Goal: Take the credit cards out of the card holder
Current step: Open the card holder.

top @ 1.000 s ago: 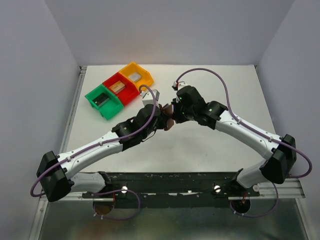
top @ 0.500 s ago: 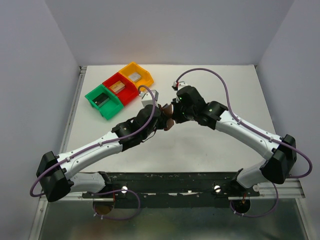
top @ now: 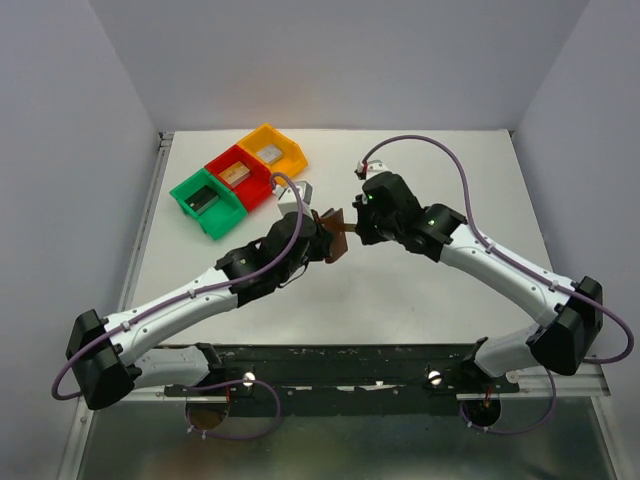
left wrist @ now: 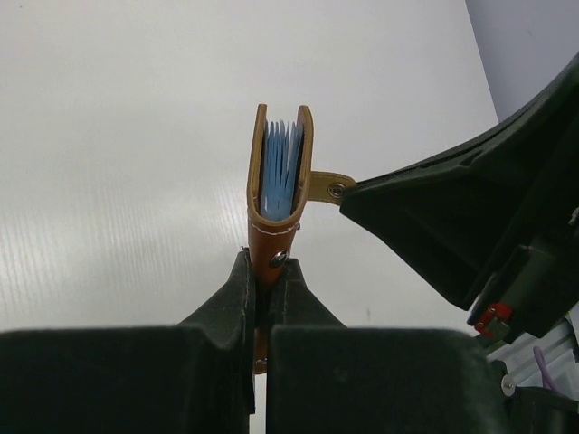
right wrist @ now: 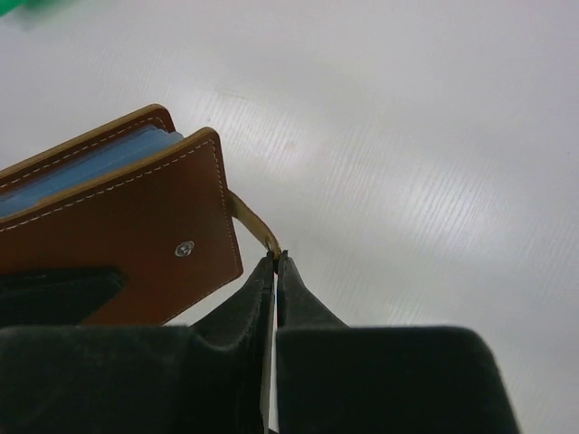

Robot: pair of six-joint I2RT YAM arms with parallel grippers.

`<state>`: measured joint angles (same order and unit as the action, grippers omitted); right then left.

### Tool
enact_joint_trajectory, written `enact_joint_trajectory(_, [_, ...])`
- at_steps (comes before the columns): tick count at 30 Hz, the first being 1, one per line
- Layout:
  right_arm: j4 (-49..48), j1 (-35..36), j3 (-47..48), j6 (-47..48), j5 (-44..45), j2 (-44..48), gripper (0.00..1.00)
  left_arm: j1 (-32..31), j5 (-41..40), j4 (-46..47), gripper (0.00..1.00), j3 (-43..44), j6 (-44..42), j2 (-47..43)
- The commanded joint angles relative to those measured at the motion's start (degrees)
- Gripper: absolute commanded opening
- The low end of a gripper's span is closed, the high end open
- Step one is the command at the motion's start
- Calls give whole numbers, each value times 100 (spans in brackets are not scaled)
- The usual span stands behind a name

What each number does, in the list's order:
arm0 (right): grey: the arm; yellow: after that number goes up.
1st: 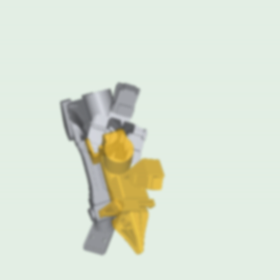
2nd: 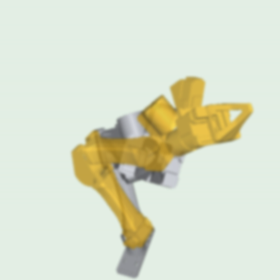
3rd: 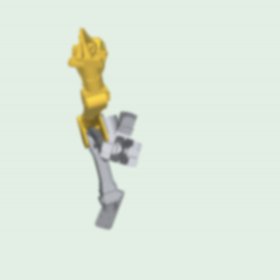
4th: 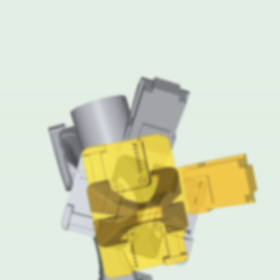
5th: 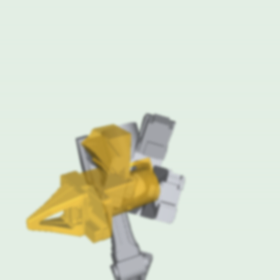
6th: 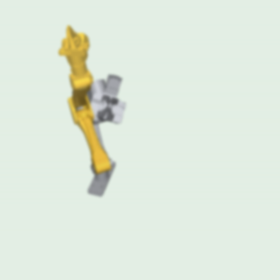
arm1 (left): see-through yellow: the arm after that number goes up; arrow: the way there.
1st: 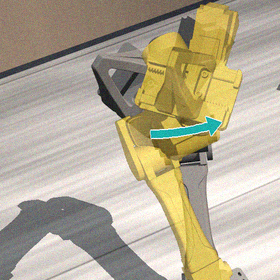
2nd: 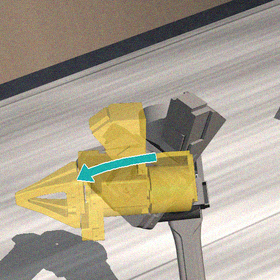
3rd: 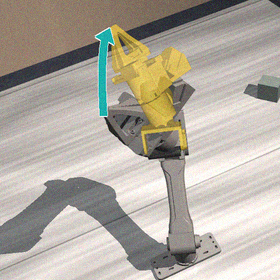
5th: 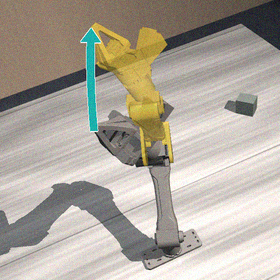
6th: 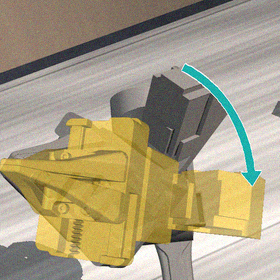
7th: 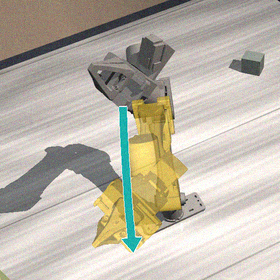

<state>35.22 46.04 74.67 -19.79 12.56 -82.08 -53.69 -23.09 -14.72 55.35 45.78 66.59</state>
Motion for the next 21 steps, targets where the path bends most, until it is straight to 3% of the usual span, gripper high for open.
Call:
enact_joint_trajectory(1, [63, -34, -59, 116, 159, 447, 16, 340, 391, 188, 0, -261, -210, -286])
enact_joint_trajectory(4, [64, -25, -41, 186, 81, 719, 23, 1060, 1828, 845, 0, -743, -359, -383])
enact_joint_trajectory(7, [-636, -25, -320, 467, -769, 1123, 38, 1527, 3062, 1926, 0, -1428, -596, -506])
enact_joint_trajectory(10, [-1655, -25, -1013, 555, -1789, 1536, 53, 1599, 3135, 3173, 0, -2175, -658, -962])
enact_joint_trajectory(12, [-1791, -34, -1104, 520, -2343, 1634, 61, 1634, 3162, 3703, 0, -2502, -667, -1217])
enact_joint_trajectory(15, [-1492, -34, -824, 626, -3091, 1371, 60, 1669, 3240, 3293, 0, -2302, -859, -1350])
enact_joint_trajectory(18, [-1404, -34, -735, 573, -2882, 1169, 53, 1704, 3573, 3028, 0, -2047, -957, -1350])
enact_joint_trajectory(21, [-1141, -25, -586, 582, -2496, 1037, 53, 1730, 4048, 3246, 0, -2081, -966, -1385])
